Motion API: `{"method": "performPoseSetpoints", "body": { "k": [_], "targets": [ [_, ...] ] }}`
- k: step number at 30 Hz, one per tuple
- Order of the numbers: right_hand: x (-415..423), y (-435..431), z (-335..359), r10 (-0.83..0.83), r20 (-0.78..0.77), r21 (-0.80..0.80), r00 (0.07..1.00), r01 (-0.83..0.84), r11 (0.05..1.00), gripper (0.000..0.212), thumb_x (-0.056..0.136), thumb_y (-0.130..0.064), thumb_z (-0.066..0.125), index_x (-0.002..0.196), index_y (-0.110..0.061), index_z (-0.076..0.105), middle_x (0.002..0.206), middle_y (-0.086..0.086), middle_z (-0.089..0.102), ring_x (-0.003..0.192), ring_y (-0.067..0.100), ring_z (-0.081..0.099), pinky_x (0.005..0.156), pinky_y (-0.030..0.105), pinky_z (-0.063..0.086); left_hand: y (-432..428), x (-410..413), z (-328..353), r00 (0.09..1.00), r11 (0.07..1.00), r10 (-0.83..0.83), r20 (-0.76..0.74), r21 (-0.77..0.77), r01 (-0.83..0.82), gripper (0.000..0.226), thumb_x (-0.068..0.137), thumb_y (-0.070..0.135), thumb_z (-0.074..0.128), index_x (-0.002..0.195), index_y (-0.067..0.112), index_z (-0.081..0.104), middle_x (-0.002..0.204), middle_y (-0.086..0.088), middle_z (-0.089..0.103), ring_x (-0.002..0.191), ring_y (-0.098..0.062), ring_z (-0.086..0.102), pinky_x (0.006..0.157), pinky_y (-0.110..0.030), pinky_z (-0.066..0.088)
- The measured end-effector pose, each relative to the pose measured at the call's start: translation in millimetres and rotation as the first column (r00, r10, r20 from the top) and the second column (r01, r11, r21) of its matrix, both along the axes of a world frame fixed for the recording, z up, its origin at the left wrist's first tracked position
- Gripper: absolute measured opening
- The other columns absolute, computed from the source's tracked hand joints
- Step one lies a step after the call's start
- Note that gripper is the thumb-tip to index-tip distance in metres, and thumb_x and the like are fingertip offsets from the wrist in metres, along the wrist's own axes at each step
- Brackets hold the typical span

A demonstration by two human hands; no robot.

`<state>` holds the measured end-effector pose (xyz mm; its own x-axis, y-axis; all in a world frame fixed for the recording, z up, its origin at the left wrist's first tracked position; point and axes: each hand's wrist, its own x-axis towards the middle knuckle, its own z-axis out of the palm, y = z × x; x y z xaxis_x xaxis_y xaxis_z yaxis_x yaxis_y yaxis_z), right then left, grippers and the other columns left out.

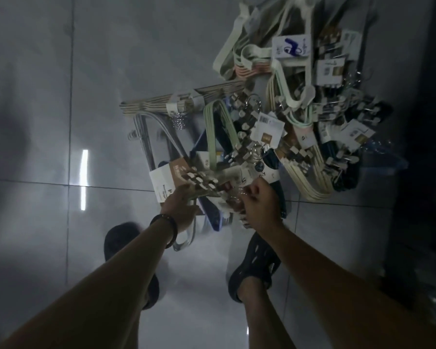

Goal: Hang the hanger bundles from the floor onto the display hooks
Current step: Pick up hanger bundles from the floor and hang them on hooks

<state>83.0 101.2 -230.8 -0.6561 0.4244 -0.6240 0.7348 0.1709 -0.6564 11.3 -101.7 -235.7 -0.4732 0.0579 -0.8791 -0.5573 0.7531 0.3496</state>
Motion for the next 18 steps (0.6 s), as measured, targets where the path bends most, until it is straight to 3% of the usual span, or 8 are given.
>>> {"method": "performPoseSetpoints", "body": {
  "k": [2, 5, 8, 9, 11, 14, 16, 18],
  "targets": [
    [-5.1, 16.3, 8.6, -0.092, -0.062, -0.037, 0.994, 0.090, 0.995, 0.039, 0.099, 0.003, 0.061, 0.077, -0.019, 0.037, 0.075, 0.009, 0.049, 0.068, 0.034, 0.069, 0.051, 0.033, 0.054, 4.2, -2.2, 0.4, 0.997, 0.997, -0.078, -0.001, -0.024, 0.078, 0.053, 0.098, 0.010, 0.067, 0.147, 0.024, 0.051, 0.135, -0.009, 0.064, 0.124, -0.036, 0.061, 0.105, -0.052, 0.054],
    [-10.1, 50.9, 16.8, -0.349, -0.093, -0.196, 0.933, 0.326, 0.925, 0.022, 0.097, 0.001, 0.064, 0.089, -0.014, 0.051, 0.081, 0.012, 0.064, 0.071, 0.035, 0.071, 0.056, 0.045, 0.061, 9.9, -7.7, 2.3, 0.984, 0.983, -0.164, 0.063, -0.076, 0.169, 0.050, 0.094, 0.018, 0.075, 0.141, 0.018, 0.058, 0.131, -0.012, 0.067, 0.122, -0.038, 0.062, 0.106, -0.052, 0.053],
    [-24.4, 83.1, 17.4, -0.473, -0.057, -0.225, 0.879, 0.450, 0.864, 0.014, 0.094, -0.007, 0.072, 0.094, -0.014, 0.060, 0.086, 0.007, 0.072, 0.071, 0.029, 0.074, 0.060, 0.039, 0.060, 19.2, -8.2, 10.4, 0.963, 0.980, -0.197, 0.184, 0.003, 0.200, 0.015, 0.095, 0.031, 0.073, 0.101, 0.017, 0.073, 0.107, -0.011, 0.077, 0.105, -0.034, 0.072, 0.099, -0.053, 0.058],
    [-32.4, 91.0, 15.2, -0.466, -0.052, -0.193, 0.884, 0.448, 0.873, 0.014, 0.093, -0.007, 0.073, 0.095, -0.013, 0.061, 0.091, 0.007, 0.073, 0.074, 0.026, 0.075, 0.062, 0.038, 0.060, 22.0, -4.8, 13.4, 0.962, 0.978, -0.208, 0.178, 0.015, 0.208, 0.016, 0.097, 0.034, 0.070, 0.092, 0.019, 0.071, 0.100, -0.009, 0.077, 0.101, -0.033, 0.072, 0.096, -0.052, 0.060],
    [-46.6, 103.5, 8.7, -0.396, -0.036, -0.110, 0.918, 0.390, 0.914, 0.018, 0.095, -0.004, 0.070, 0.107, -0.010, 0.058, 0.108, 0.014, 0.070, 0.090, 0.030, 0.076, 0.069, 0.040, 0.064, 24.8, 4.2, 19.9, 0.974, 0.980, -0.198, 0.113, -0.008, 0.201, 0.020, 0.100, 0.039, 0.062, 0.095, 0.021, 0.068, 0.098, -0.005, 0.075, 0.098, -0.031, 0.072, 0.092, -0.051, 0.061],
    [-57.7, 112.4, 6.4, -0.153, 0.053, 0.144, 0.987, 0.144, 0.979, 0.044, 0.093, -0.007, 0.066, 0.134, -0.006, 0.051, 0.130, 0.022, 0.061, 0.113, 0.039, 0.068, 0.089, 0.057, 0.061, 23.7, 15.1, 41.3, 1.000, 1.000, -0.019, 0.007, 0.009, 0.019, 0.015, 0.099, 0.040, 0.061, 0.099, 0.026, 0.066, 0.099, 0.000, 0.073, 0.092, -0.028, 0.072, 0.085, -0.051, 0.064],
    [-56.3, 108.6, 9.1, -0.119, 0.096, 0.230, 0.988, 0.094, 0.969, 0.068, 0.091, -0.008, 0.069, 0.152, -0.005, 0.038, 0.148, 0.023, 0.048, 0.125, 0.038, 0.061, 0.098, 0.053, 0.059, 23.2, 14.6, 55.2, 0.984, 0.983, 0.176, 0.018, 0.059, -0.177, 0.005, 0.101, 0.026, 0.062, 0.099, 0.030, 0.062, 0.102, 0.002, 0.072, 0.083, -0.027, 0.076, 0.070, -0.049, 0.068],
    [-46.9, 93.5, 16.3, -0.150, 0.058, 0.317, 0.987, 0.124, 0.940, 0.071, 0.090, -0.010, 0.073, 0.152, -0.005, 0.038, 0.149, 0.024, 0.044, 0.122, 0.032, 0.061, 0.091, 0.032, 0.062, 20.6, 9.1, 71.7, 0.961, 0.958, 0.273, 0.044, 0.074, -0.276, 0.014, 0.103, 0.017, 0.060, 0.114, 0.025, 0.060, 0.103, -0.005, 0.072, 0.075, -0.026, 0.077, 0.058, -0.039, 0.066]
  ]
}}
